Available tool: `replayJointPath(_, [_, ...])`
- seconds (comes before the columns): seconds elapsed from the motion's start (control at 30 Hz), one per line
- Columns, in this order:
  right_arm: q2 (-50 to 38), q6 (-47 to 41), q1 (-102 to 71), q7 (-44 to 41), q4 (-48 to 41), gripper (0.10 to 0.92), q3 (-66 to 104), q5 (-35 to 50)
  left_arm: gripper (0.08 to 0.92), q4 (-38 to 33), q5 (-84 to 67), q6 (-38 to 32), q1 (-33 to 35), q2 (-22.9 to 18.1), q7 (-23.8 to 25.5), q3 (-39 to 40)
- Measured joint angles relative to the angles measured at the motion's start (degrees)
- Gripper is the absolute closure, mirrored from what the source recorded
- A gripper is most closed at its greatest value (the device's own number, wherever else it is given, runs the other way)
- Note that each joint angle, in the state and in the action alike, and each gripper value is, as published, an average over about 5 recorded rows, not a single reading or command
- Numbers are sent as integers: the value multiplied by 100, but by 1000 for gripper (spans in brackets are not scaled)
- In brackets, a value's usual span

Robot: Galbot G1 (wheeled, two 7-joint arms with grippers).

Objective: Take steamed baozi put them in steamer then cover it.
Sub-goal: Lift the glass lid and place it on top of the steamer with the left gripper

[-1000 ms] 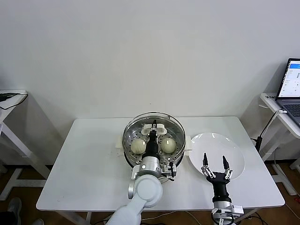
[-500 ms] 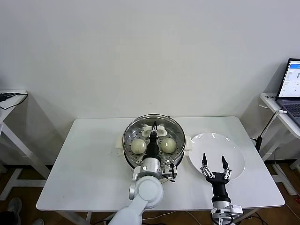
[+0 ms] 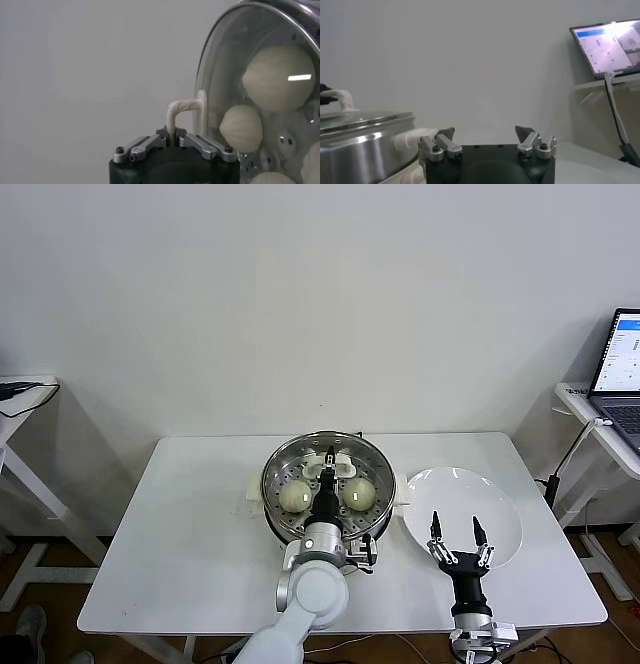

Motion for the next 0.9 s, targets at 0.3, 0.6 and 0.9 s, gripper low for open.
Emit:
replayJointPath(0.3, [-1,2,32,-3,-38,203,-12,-11,813,20,-6,-3,21,-17,3,-23])
replayJointPath(0.6, [-7,10,21,-9,-37,203,-13,-17,813,74,-6,-22,22,-39,-18,-30])
replayJointPath(0.9, [-6,17,15,-18,-23,203,-23,-32,806,120,-1,-79,35,-63,-93,-53])
